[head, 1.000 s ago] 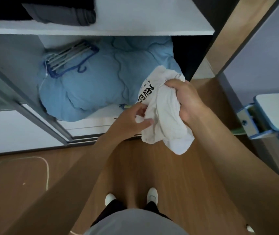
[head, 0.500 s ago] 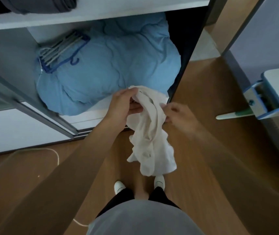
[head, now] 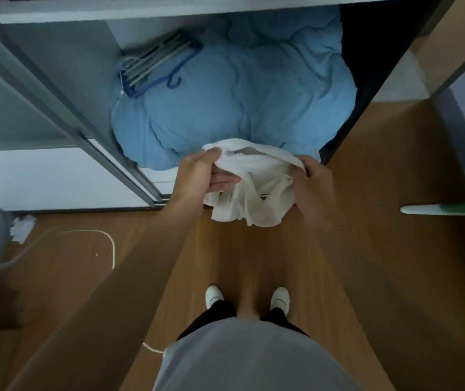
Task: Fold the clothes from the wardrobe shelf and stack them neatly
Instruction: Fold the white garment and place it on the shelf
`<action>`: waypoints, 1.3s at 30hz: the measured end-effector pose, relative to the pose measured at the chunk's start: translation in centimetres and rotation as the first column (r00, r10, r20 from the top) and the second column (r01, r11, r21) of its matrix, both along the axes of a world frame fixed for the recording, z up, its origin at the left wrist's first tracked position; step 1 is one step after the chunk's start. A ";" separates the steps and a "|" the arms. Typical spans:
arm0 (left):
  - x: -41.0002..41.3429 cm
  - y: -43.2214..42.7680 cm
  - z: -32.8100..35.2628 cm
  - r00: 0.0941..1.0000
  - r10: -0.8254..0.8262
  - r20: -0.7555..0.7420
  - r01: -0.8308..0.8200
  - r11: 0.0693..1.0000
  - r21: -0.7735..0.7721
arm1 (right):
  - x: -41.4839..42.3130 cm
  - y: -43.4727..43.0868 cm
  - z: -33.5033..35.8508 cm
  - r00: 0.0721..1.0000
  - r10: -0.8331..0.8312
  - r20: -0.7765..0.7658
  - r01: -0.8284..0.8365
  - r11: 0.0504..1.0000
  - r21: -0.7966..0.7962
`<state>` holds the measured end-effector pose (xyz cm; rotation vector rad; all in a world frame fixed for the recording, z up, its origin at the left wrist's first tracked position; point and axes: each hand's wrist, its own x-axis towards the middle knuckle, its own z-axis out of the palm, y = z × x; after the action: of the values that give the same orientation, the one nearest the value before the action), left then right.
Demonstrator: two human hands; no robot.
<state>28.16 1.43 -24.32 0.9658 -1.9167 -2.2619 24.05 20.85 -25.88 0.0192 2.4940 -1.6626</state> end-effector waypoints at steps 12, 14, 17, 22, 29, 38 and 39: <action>-0.7 1.7 -1.8 0.858 -0.474 0.199 0.433 0.457 -0.777 | -1.6 -3.4 3.7 0.893 0.441 -0.086 -0.383 0.848 0.368; -0.9 2.1 -1.7 0.893 -0.431 0.133 0.353 0.483 -0.802 | -1.5 -2.6 3.2 0.901 0.411 -0.140 -0.329 0.856 0.399; -0.7 2.1 -1.4 0.948 -0.316 -0.043 0.171 0.619 -0.767 | -1.3 -1.2 1.3 0.912 0.385 -0.139 -0.268 0.818 0.509; -0.3 0.5 -1.1 0.963 -0.221 -0.151 0.029 0.646 -0.762 | 0.0 1.9 -2.6 0.924 0.379 0.050 -0.318 0.689 0.651; 1.6 -2.2 -4.9 0.931 -0.345 0.121 0.275 0.440 -0.855 | 0.5 -0.2 0.5 0.938 0.234 -0.256 -0.116 0.907 0.405; 1.4 -2.8 -4.5 0.969 -0.245 0.028 0.118 0.359 -0.926 | 1.1 0.0 1.0 0.904 0.267 -0.334 -0.040 0.831 0.555; 1.6 -3.6 -4.3 0.972 -0.233 0.026 0.107 0.342 -0.934 | 0.8 0.9 0.4 0.913 0.247 -0.326 -0.013 0.814 0.580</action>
<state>29.78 -2.16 -28.62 0.4092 -2.7192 -0.7629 24.82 21.79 -25.43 -0.4562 3.1104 -0.8681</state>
